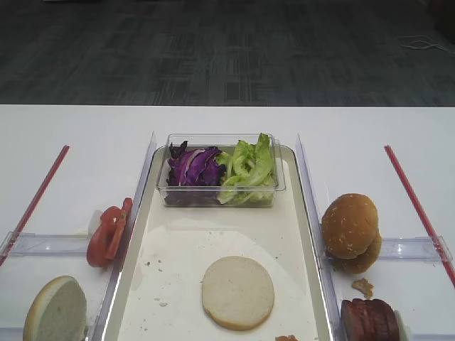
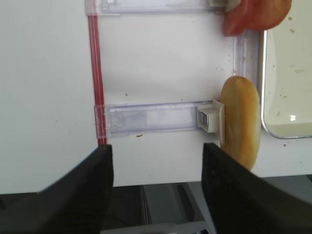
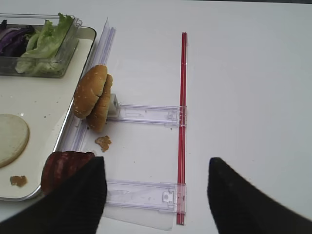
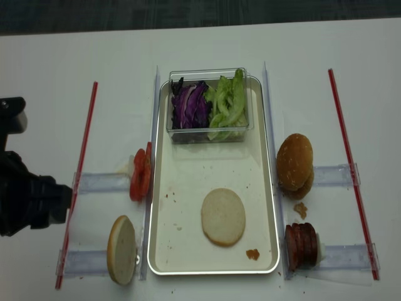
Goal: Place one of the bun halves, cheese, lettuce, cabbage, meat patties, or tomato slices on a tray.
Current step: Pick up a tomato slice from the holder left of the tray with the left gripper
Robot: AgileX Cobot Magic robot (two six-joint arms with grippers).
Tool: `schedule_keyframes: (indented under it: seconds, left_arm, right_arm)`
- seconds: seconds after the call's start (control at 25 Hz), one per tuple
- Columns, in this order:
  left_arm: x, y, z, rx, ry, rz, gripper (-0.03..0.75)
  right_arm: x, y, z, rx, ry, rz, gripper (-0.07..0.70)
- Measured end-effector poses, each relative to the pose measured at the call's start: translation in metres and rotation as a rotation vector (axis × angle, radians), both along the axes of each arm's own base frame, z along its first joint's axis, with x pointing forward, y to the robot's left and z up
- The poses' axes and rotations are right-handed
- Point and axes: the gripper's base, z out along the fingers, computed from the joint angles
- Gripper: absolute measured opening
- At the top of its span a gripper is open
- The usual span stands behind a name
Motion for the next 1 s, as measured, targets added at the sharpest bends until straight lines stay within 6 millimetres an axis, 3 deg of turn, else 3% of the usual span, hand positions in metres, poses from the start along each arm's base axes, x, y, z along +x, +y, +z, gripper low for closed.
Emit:
schedule_keyframes:
  seconds: [1.0]
  left_arm:
    - [0.095, -0.001, -0.002, 0.004, 0.067, -0.015, 0.377]
  right_arm:
    - [0.000, 0.000, 0.000, 0.003, 0.000, -0.002, 0.468]
